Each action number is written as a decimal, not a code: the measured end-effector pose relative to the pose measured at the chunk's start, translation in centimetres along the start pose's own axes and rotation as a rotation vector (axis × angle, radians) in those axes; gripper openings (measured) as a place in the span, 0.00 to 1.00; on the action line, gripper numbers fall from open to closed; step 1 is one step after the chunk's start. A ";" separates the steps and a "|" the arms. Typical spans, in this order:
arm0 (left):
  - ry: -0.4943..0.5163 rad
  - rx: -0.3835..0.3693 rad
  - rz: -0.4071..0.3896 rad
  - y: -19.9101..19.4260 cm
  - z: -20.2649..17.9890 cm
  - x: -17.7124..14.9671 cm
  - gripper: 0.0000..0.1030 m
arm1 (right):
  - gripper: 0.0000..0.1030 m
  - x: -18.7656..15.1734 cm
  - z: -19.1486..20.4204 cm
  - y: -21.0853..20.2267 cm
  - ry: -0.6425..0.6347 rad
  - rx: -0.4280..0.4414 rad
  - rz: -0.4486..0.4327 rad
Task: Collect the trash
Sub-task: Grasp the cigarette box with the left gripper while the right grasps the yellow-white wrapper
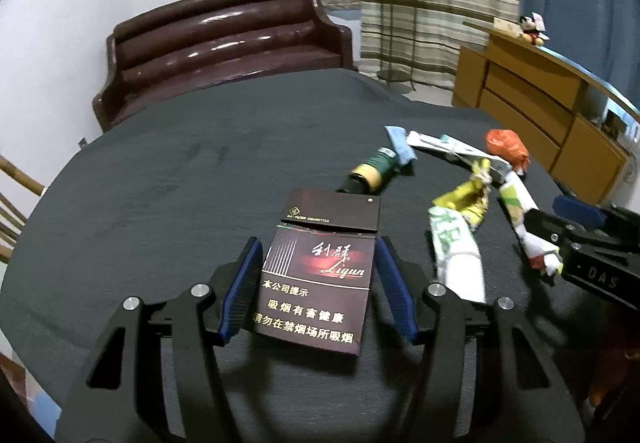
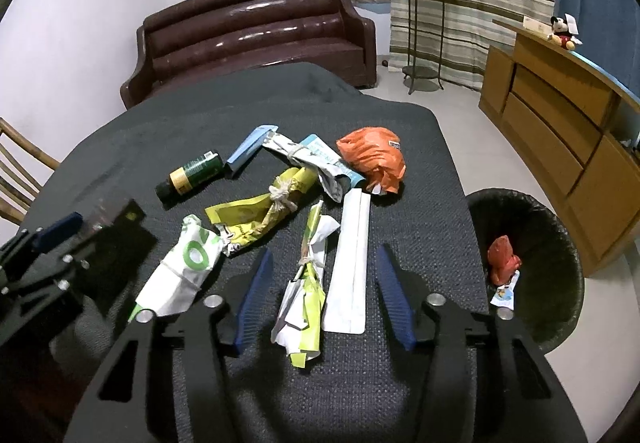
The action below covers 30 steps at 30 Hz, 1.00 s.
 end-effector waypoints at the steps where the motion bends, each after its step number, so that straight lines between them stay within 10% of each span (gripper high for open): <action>1: -0.009 0.005 0.000 0.0 0.4 0.1 0.55 | 0.49 0.0 0.0 0.0 0.001 -0.001 0.000; 17: -0.052 0.042 0.001 0.6 3.1 -0.2 0.55 | 0.18 -0.4 2.1 1.3 -0.070 0.010 0.038; 30: -0.044 0.014 -0.019 -0.4 1.3 0.2 0.55 | 0.12 -0.1 2.2 0.3 -0.078 0.025 0.002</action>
Point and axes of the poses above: each gripper's, at about its wrist camera, not at the fingertips, and y roughly the way its jaws point, z to its left, x to its top, the point moved 10 cm from there along y, roughly the way its jaws point, and after that the axes turned 5 degrees about z, right-handed, at the moved point
